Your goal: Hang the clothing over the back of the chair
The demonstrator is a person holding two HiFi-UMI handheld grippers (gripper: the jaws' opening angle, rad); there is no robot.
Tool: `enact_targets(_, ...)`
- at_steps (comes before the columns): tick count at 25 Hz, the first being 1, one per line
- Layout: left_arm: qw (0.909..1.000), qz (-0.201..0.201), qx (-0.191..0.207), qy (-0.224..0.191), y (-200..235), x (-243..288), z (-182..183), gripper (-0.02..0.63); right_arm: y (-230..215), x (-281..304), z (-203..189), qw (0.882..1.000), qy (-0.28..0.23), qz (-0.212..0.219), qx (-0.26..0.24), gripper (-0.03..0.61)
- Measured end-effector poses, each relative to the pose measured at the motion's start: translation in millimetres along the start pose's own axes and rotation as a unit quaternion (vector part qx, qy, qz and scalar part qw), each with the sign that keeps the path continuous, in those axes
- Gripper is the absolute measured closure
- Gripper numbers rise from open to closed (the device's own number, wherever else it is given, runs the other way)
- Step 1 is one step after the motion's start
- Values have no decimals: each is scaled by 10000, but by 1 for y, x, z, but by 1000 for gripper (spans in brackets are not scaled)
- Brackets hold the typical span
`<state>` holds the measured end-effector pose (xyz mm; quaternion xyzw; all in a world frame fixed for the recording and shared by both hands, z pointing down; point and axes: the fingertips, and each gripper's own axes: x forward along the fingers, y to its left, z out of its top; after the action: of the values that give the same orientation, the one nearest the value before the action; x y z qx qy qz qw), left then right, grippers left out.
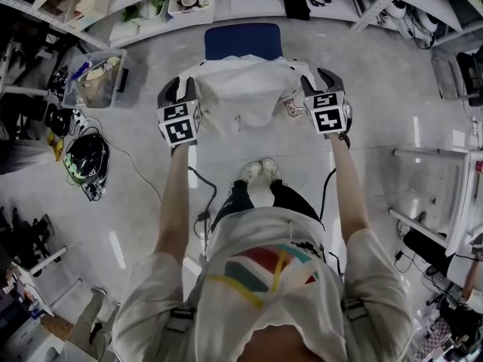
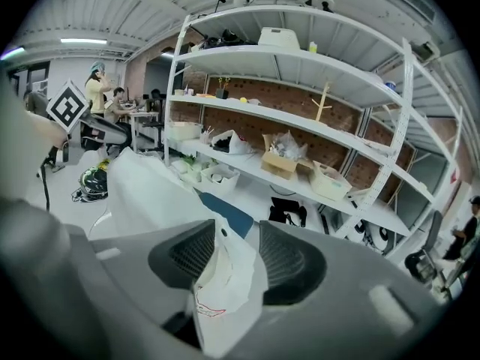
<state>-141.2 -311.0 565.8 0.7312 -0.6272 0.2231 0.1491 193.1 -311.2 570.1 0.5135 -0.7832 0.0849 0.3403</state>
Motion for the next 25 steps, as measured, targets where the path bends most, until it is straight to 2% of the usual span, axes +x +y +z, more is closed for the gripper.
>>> enact_targets(2, 9999, -23, -18, -101, -3, -4, 10, 503, -2, -6, 11, 9999, -112, -50, -100, 411)
enact_targets(5, 9993, -97, -27, -368, -11, -14, 34, 509, -11, -19, 36, 9986, -405, -291, -151, 501)
enact_targets(7, 9979, -121, 46, -630, -16, -23, 58, 573, -21, -32, 59, 9963, -696, -490, -126, 563)
enact_targets(13, 9866, -312, 230, -1587, -38, -65, 143, 597, -37, -88, 140, 9804, -1785, -812, -207, 572)
enact_targets(17, 9744, -311, 87, -2225, -54, -113, 190, 597, -34, -138, 182, 9653, -2433, -937, -157, 572)
enact_targets(20, 9662, -271, 17, -2563, -63, -150, 212, 597, -25, -174, 201, 9523, -2883, -1000, -55, 572)
enact_targets(25, 9586, 81, 358, -2825, -67, -204, 222, 597, 9, -224, 209, 9368, -3357, -987, -77, 572)
